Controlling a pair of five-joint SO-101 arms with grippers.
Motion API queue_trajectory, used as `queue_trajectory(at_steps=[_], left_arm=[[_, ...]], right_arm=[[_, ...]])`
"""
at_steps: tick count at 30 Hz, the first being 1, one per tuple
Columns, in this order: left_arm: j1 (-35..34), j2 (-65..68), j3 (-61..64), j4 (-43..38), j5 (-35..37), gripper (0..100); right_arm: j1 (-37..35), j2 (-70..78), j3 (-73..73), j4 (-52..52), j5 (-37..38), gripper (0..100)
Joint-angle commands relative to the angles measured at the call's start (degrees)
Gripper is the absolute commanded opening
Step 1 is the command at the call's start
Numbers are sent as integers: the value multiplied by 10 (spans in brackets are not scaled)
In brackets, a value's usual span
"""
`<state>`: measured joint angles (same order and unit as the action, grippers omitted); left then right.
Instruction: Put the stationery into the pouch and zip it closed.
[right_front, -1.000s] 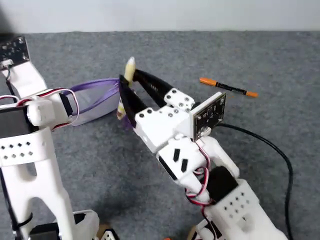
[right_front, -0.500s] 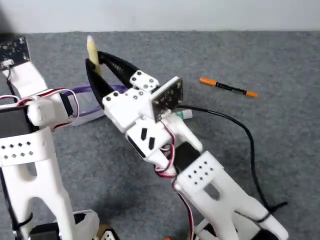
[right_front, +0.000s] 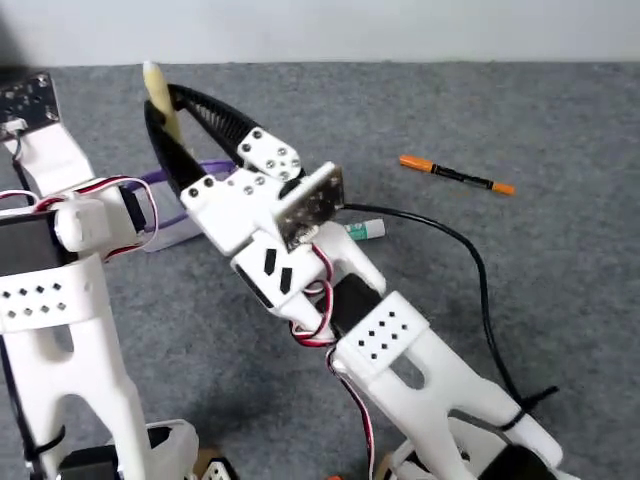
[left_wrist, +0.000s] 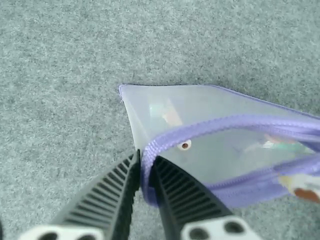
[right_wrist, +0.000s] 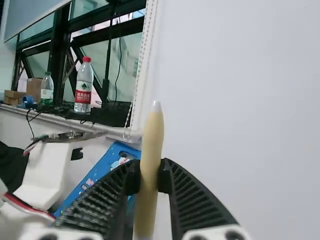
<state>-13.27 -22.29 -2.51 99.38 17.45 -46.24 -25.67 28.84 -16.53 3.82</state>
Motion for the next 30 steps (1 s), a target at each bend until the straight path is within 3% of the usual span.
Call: queue_trajectory(at_steps=[1,13,16,22,26,30], left_arm=[[2,9,-11,-1,7,13],[1,8,-11,1,7,13],[1,8,-11,1,7,13],[1,8,-11,1,7,13],[1,8,-11,0,7,13],[1,7,-11,2,7,13]], right_arm=[[-6,14,-32,-11,4,8],[-2,42,11,-7,8,12],[0,20,34,86,42,35],[1,-40,27,276,47,283],[26,-66,-3,335,33,243],[98,-67,-52,429,-25,193]])
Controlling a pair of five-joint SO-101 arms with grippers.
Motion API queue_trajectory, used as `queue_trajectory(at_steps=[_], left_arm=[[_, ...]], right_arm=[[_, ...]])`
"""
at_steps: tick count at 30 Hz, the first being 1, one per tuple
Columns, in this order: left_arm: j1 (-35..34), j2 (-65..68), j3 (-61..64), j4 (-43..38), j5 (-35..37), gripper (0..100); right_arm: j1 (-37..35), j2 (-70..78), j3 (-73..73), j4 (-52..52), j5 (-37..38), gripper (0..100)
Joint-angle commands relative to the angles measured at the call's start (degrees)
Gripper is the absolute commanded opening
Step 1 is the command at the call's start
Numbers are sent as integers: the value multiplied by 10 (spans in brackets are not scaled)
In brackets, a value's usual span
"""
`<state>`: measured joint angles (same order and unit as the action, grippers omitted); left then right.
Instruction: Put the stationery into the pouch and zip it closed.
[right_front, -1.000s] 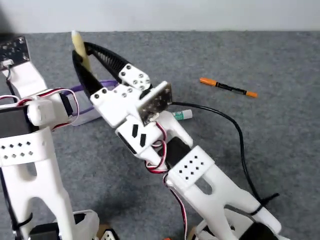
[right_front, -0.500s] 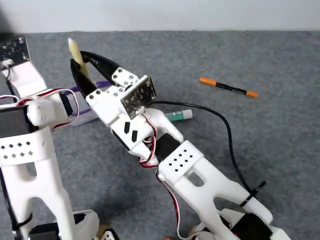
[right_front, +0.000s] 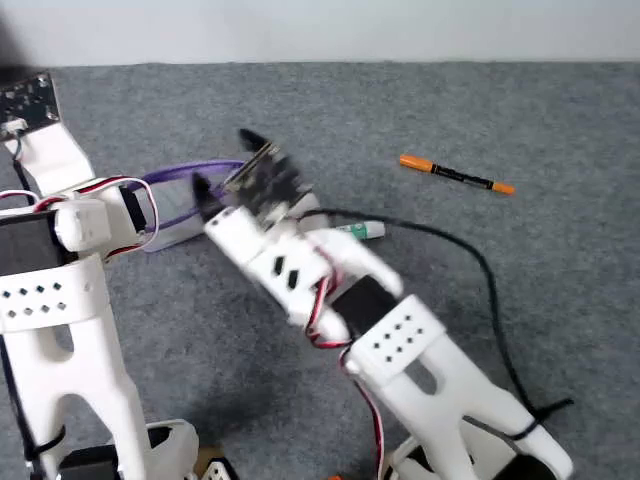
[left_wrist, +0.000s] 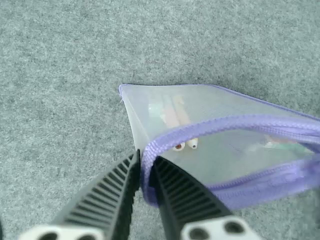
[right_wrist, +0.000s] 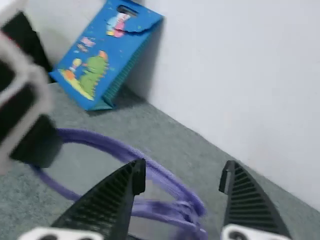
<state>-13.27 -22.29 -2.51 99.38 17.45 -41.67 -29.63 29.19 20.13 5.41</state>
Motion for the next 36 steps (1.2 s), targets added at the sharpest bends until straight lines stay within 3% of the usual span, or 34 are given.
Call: queue_trajectory(at_steps=[1,7,11,15,20,26,36], left_arm=[[0,7,-11,3,7,13],[0,7,-11,8,7,13],[0,7,-11,6,7,13],[0,7,-11,7,7,13],[1,7,-11,6,7,13],[1,8,-10,9,5,13],[0,7,-10,9,5,13]], right_arm=[[76,-22,-64,91,-57,186],[226,67,-120,238,-126,170],[255,173,-178,339,-120,170],[255,288,-251,430,-39,195],[252,404,-345,518,99,310],[243,508,-432,543,236,333],[184,626,-484,496,279,333]])
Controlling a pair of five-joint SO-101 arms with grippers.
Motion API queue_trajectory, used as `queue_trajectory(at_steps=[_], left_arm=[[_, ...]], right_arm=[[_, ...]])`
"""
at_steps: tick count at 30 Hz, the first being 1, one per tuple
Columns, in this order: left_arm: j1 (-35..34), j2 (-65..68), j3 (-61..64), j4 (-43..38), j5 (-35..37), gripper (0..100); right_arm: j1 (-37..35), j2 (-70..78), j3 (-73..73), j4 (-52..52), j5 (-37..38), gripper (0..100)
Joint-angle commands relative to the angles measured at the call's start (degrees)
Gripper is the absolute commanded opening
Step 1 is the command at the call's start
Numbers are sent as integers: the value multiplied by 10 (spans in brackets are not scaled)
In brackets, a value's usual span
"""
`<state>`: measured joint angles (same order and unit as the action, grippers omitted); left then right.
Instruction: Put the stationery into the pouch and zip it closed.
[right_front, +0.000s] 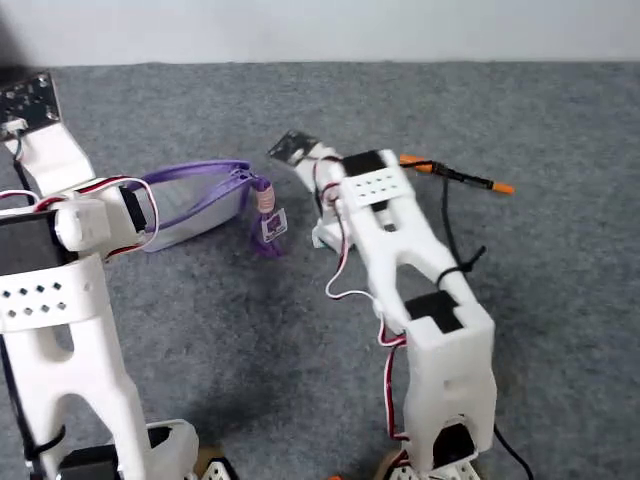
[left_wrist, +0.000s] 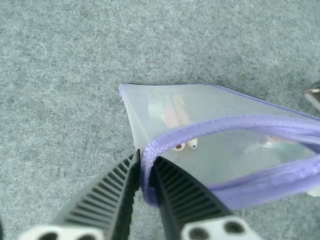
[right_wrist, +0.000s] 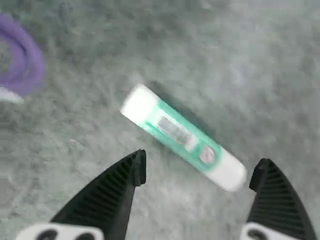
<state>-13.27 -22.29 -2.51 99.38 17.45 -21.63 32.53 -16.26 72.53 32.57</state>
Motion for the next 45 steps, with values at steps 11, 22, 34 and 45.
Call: queue_trajectory(at_steps=[11,22,34,45], left_arm=[[0,8,-9,9,5,13],[3,7,-10,6,6,13],[14,8,-21,9,7,13],[36,12,-56,9,8,13]], right_arm=[[0,65,-29,-44,4,13],[22,-63,-29,70,-104,8],[-8,-296,-26,240,-286,8],[-180,-553,-12,143,-477,8]])
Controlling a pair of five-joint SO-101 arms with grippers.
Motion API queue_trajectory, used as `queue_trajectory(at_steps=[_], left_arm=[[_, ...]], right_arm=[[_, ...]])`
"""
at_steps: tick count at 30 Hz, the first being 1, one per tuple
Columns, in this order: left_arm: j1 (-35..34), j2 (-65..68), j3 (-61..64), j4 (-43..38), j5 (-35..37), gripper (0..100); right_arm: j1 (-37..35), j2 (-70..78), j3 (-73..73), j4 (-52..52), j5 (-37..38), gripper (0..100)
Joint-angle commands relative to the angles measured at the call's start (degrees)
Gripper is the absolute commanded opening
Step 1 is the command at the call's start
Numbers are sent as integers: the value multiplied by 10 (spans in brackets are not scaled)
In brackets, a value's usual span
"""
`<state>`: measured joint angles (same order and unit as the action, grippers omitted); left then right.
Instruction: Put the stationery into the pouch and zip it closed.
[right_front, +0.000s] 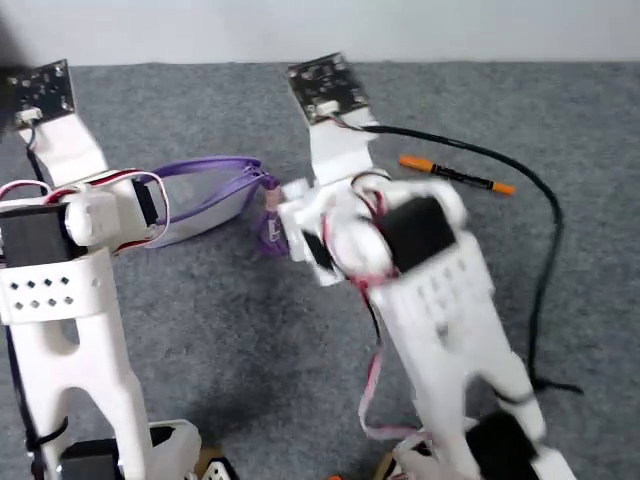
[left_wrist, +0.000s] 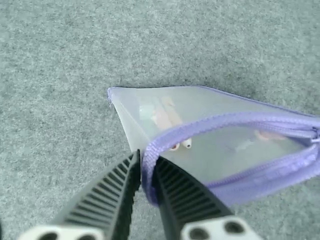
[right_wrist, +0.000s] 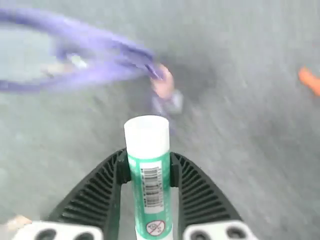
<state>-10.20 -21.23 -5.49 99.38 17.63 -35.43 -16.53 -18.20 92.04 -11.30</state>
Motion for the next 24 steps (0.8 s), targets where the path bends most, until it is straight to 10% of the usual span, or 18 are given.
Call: queue_trajectory(at_steps=[1,18,24], left_arm=[[5,2,-26,9,6,13],[3,-3,-27,9,6,13],[2,-3,-27,9,6,13]], right_arm=[[-55,-74,21,-75,-44,8],[-138,-181,467,-902,149,8],[-137,-162,549,-1016,157,8]])
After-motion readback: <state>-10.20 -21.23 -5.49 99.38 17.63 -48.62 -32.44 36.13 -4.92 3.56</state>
